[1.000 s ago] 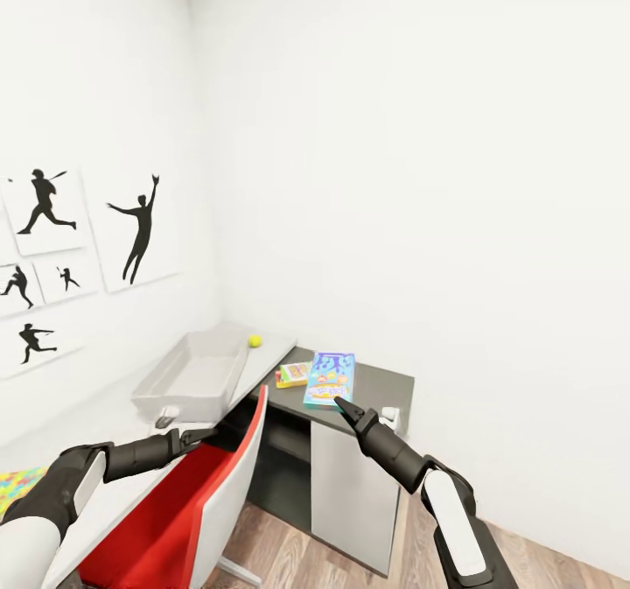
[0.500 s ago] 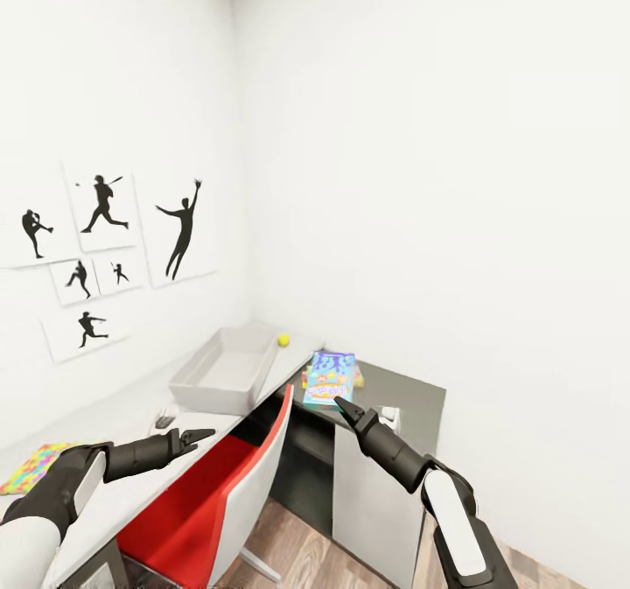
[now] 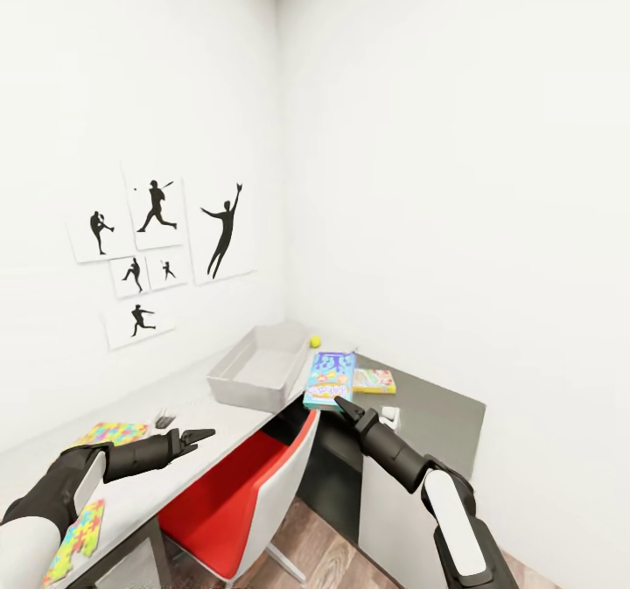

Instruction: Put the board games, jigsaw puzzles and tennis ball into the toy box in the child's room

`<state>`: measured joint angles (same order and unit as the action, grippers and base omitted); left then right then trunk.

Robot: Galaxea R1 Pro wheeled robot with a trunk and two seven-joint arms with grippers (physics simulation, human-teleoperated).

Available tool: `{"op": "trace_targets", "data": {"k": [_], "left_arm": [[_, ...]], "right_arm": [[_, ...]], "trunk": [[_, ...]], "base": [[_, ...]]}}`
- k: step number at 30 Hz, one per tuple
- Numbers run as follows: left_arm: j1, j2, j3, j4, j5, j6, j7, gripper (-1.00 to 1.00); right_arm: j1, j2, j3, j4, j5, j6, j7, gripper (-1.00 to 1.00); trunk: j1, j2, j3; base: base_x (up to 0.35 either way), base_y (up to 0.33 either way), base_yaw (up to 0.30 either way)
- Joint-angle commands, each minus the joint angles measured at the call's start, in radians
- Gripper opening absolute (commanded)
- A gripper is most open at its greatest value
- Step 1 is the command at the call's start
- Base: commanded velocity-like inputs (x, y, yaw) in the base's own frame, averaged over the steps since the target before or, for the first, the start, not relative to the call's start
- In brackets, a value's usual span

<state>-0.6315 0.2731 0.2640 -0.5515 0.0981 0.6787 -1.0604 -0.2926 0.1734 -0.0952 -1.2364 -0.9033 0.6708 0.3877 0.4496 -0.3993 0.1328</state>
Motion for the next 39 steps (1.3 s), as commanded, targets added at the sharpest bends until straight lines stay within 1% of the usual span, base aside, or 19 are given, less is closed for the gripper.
{"op": "trace_targets", "data": {"k": [1,26,39], "left_arm": [[-0.001,0.0,0.001,0.001,0.003,0.007,-0.001,1.0],[-0.001,0.0,0.001,0.001,0.003,0.005,-0.001,1.0],[-0.001,0.0,0.001,0.001,0.003,0.005,-0.001,1.0]], "right_arm": [[0.0,0.001,-0.004,-0.001,-0.006,0.009,0.003,-1.0],[0.0,0.001,-0.005,-0.005,-0.013,0.01,0.007,-1.0],[0.0,0.001,-0.005,-0.003,-0.012,0.009,0.007,-1.0]], "trunk": [[0.0,-0.001,0.0],[0.0,-0.001,0.014],[0.0,-0.001,0.014]], "base": [[0.0,0.0,0.267],[0.0,0.0,0.269],[0.0,0.0,0.016]]}}
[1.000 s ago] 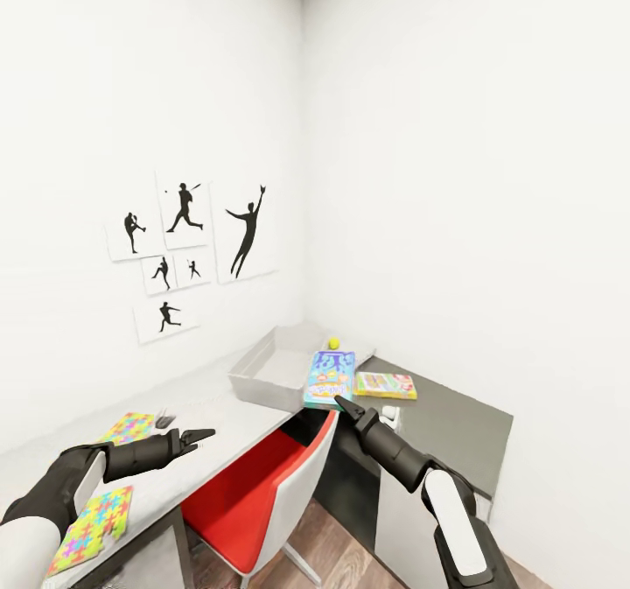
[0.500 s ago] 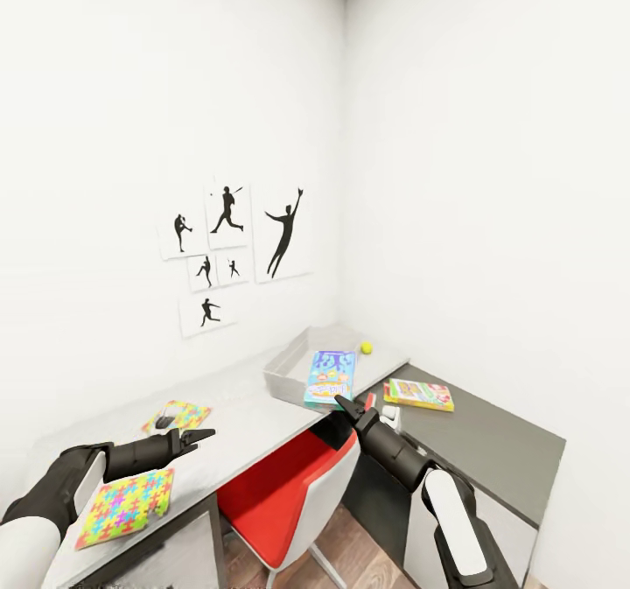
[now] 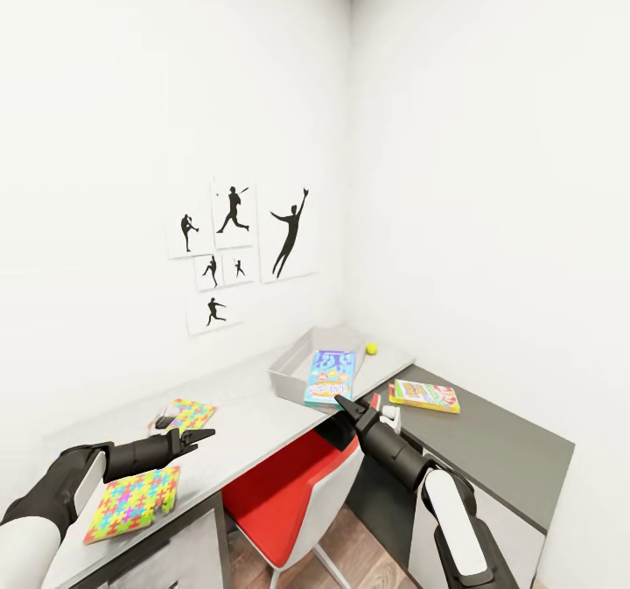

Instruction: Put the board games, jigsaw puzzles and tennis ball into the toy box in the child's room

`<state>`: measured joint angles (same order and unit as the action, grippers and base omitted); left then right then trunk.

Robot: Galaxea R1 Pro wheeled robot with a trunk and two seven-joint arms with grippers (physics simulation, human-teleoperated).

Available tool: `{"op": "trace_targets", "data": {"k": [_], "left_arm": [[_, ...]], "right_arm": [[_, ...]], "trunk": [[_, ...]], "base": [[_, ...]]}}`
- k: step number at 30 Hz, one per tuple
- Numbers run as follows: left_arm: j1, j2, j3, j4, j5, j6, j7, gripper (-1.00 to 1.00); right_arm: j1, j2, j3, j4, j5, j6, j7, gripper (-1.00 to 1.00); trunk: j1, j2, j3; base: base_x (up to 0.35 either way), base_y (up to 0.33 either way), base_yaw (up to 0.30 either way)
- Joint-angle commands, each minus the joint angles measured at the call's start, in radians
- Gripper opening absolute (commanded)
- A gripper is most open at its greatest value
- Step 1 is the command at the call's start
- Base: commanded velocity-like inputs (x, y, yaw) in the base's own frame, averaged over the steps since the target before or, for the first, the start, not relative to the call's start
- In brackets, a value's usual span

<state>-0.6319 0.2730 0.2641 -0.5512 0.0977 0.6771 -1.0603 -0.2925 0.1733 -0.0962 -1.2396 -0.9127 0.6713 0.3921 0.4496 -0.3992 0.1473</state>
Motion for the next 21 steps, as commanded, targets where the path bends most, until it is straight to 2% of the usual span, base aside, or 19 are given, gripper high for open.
{"op": "trace_targets", "data": {"k": [1,9,21], "left_arm": [[0.0,0.0,0.001,0.001,0.004,0.007,-0.001,1.0],[0.0,0.0,0.0,0.001,0.004,0.007,-0.001,1.0],[0.0,0.0,0.0,0.001,0.004,0.007,-0.001,1.0]], "right_arm": [[-0.001,0.001,-0.003,0.0,-0.002,0.008,0.002,-1.0],[-0.001,0.001,-0.003,0.0,-0.001,0.008,0.003,-1.0],[-0.001,0.001,-0.002,-0.004,-0.001,0.009,0.003,-1.0]], "trunk": [[0.0,-0.001,0.0],[0.0,-0.001,0.0],[0.0,-0.001,0.0]], "base": [[0.0,0.0,0.0],[0.068,-0.086,0.0],[0.202,-0.036,0.0]]}}
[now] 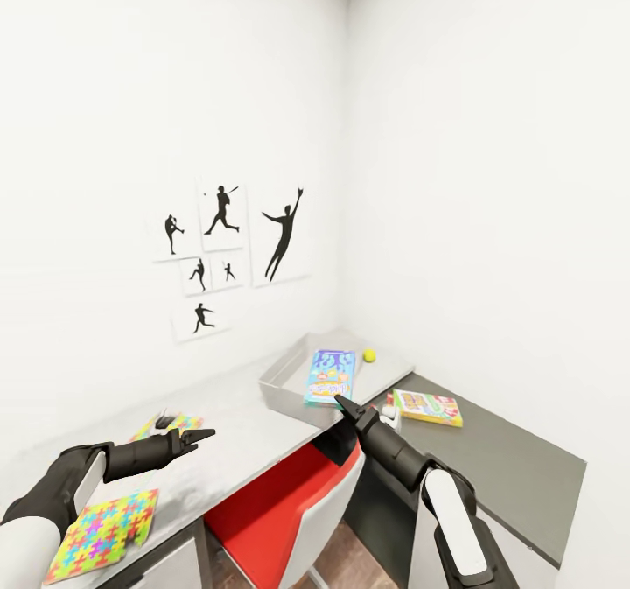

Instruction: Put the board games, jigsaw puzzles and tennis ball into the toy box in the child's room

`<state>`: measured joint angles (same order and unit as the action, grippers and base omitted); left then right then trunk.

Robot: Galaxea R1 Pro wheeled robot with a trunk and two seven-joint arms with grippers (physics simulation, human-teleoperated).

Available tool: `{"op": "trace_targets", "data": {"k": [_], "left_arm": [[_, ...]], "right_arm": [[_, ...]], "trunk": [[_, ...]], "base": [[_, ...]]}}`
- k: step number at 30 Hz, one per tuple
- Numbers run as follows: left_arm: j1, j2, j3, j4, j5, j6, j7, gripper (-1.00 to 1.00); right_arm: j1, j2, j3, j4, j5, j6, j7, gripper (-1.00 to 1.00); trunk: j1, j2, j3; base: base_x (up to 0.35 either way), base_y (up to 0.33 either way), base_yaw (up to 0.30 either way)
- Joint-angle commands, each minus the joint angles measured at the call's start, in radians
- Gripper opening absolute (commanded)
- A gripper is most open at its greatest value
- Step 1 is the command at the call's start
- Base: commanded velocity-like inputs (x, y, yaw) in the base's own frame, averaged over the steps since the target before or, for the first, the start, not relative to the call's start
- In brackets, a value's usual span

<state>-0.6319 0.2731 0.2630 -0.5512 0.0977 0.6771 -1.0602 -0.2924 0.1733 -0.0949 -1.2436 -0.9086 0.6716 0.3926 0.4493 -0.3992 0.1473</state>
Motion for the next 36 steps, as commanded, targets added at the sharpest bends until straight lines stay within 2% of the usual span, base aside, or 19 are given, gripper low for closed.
{"op": "trace_targets", "data": {"k": [1,12,36], "left_arm": [[0.0,0.0,0.001,0.001,0.004,0.007,-0.001,1.0],[0.0,0.0,0.001,0.001,0.004,0.007,-0.001,1.0],[0.0,0.0,0.002,0.001,0.004,0.007,0.0,1.0]], "right_arm": [[-0.001,0.001,-0.003,0.0,-0.006,0.009,0.002,-1.0],[-0.001,0.001,-0.003,0.0,-0.004,0.011,0.002,-1.0],[-0.001,0.001,-0.003,0.0,-0.001,0.008,0.003,-1.0]], "trunk": [[0.001,-0.001,0.0],[0.001,-0.001,-0.002],[0.001,-0.001,-0.035]], "base": [[0.147,-0.001,0.0],[0.064,-0.013,0.0],[0.012,-0.07,0.077]]}}
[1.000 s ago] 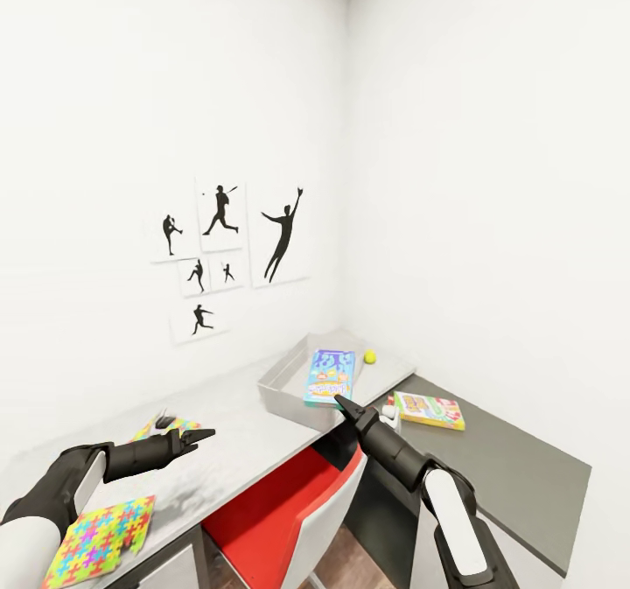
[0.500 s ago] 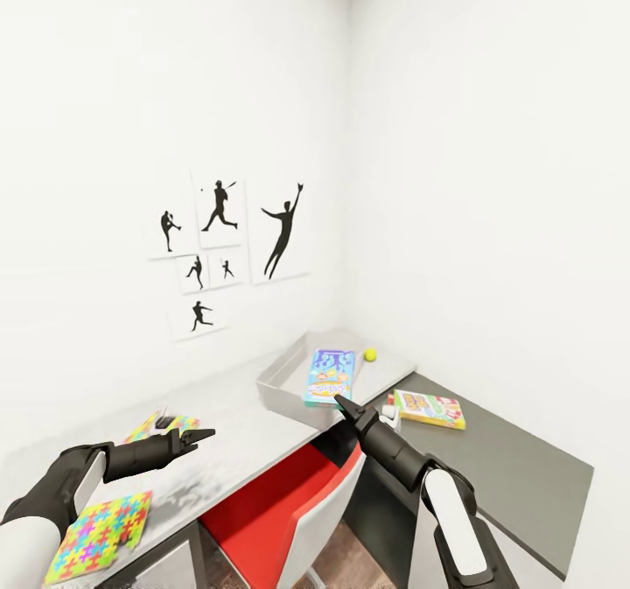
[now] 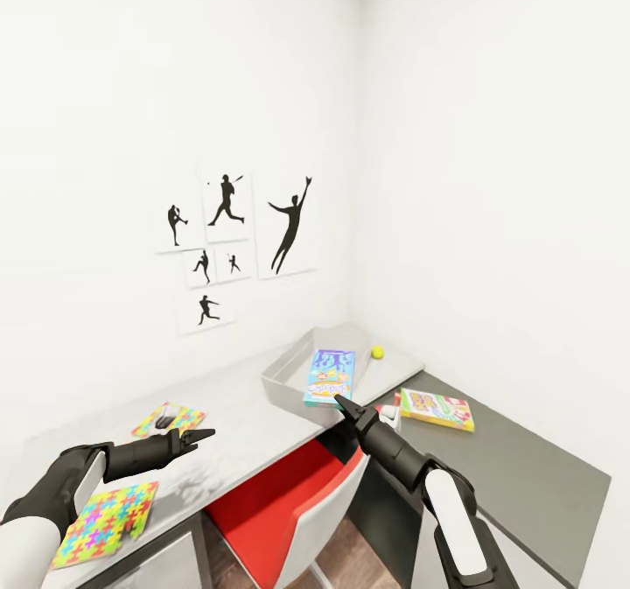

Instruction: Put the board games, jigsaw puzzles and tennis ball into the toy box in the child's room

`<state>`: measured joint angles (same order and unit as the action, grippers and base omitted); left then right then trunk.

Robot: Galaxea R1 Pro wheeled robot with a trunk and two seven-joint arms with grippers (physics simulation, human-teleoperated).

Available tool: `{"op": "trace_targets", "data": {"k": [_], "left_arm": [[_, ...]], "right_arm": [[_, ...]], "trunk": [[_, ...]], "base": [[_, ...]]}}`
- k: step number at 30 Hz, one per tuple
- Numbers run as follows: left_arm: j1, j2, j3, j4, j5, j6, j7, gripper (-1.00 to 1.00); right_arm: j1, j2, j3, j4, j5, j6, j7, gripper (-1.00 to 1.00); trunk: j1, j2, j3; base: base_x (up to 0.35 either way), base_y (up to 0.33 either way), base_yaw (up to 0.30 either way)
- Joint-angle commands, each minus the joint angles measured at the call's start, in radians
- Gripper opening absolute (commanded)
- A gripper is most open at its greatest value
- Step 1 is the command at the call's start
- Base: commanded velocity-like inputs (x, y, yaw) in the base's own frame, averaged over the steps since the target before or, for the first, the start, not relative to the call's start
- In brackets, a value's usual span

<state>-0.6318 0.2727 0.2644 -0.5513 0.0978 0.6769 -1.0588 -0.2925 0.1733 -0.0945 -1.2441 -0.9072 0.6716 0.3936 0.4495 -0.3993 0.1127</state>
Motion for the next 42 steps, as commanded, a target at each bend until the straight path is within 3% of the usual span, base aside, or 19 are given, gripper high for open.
{"op": "trace_targets", "data": {"k": [1,29,42], "left_arm": [[0.0,0.0,0.001,0.001,0.003,0.006,-0.001,1.0],[0.0,0.0,0.001,0.001,0.003,0.001,-0.001,1.0],[0.0,0.0,0.0,0.001,0.003,0.001,-0.001,1.0]], "right_arm": [[0.0,0.001,-0.004,0.0,-0.003,0.008,0.002,-1.0],[0.0,0.001,-0.003,0.0,-0.002,0.008,0.002,-1.0],[0.0,0.001,-0.004,0.0,-0.004,0.008,0.002,-1.0]], "trunk": [[0.0,-0.001,-0.001],[0.0,-0.001,0.01],[0.0,-0.001,0.011]], "base": [[0.081,-0.029,0.054],[0.102,-0.064,0.255],[0.027,-0.069,0.043]]}}
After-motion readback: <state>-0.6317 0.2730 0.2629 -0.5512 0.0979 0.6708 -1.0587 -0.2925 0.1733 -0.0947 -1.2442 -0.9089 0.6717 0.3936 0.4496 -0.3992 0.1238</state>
